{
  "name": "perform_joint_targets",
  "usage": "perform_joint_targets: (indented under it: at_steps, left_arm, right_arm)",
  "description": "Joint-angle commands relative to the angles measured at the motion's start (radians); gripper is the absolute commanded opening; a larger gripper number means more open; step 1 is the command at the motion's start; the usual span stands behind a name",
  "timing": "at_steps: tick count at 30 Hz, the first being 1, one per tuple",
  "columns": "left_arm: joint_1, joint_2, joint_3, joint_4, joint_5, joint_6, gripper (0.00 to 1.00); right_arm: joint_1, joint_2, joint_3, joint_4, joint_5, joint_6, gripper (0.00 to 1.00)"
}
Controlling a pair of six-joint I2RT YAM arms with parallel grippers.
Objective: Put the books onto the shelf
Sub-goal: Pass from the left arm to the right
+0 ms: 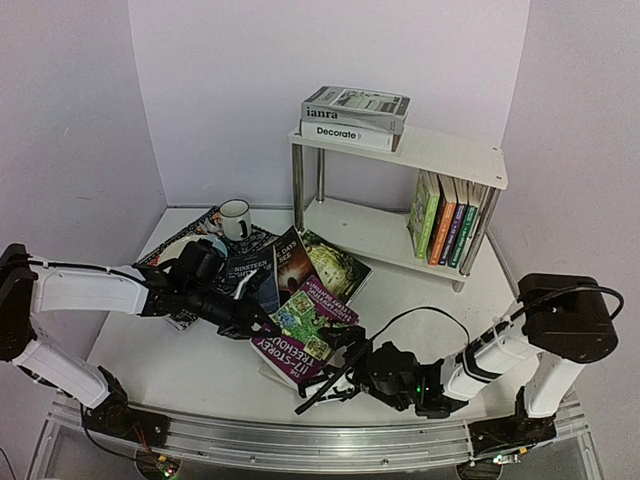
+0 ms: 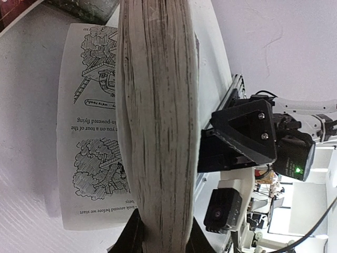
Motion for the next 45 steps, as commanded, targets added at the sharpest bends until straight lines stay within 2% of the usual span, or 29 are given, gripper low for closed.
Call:
perform_joint_targets:
  at_steps: [1,4,7,12,15,21,23,28,33,37,41,43,45]
  left_arm:
    - [0.005,-0.054,0.052,0.057,0.106,-0.014,0.07]
    - [0.005,-0.056,0.044,0.056,0.113,-0.013,0.09]
    - [0.005,-0.061,0.034,0.056,0.102,-0.007,0.14]
    - [0.005,-0.068,0.016,0.049,0.075,0.005,0.25]
    - [0.005,-0.069,0.026,0.002,0.026,0.034,0.36]
    - [0.005,-0.095,0.102,-0.197,-0.188,0.123,0.57]
    - [0.005,-0.127,0.121,-0.248,-0.264,0.135,0.67]
    - [0.005,-0.234,0.157,-0.334,-0.458,0.166,0.78]
    - [0.005,-0.354,0.162,-0.354,-0.568,0.175,0.8]
    - [0.005,-0.415,0.162,-0.355,-0.62,0.177,0.8]
    - [0.005,-0.464,0.156,-0.354,-0.674,0.173,0.8]
    - [0.005,-0.491,0.154,-0.354,-0.701,0.171,0.8]
    - [0.005,-0.518,0.151,-0.355,-0.752,0.167,0.8]
  right_arm:
    - [0.009,0.043,0.027,0.162,0.045,-0.103,0.98]
    - [0.014,0.062,0.034,0.243,0.062,-0.143,0.9]
    - [0.019,0.072,0.024,0.331,0.065,-0.166,0.75]
    - [0.03,0.063,0.009,0.351,0.074,-0.161,0.21]
    - [0.033,0.048,0.0,0.353,0.081,-0.145,0.02]
    - [0.041,0.016,-0.019,0.353,0.103,-0.137,0.0]
    - [0.044,0.003,-0.026,0.352,0.115,-0.133,0.0]
    - [0.049,-0.052,-0.035,0.302,0.15,-0.056,0.0]
    - [0.051,-0.166,0.021,-0.014,0.172,0.151,0.0]
    - [0.051,-0.254,0.049,-0.165,0.16,0.277,0.0]
    - [0.048,-0.331,0.145,-0.38,0.228,0.467,0.0]
    - [0.034,-0.359,0.223,-0.546,0.252,0.613,0.0]
    - [0.002,-0.373,0.312,-0.76,0.206,0.758,0.0]
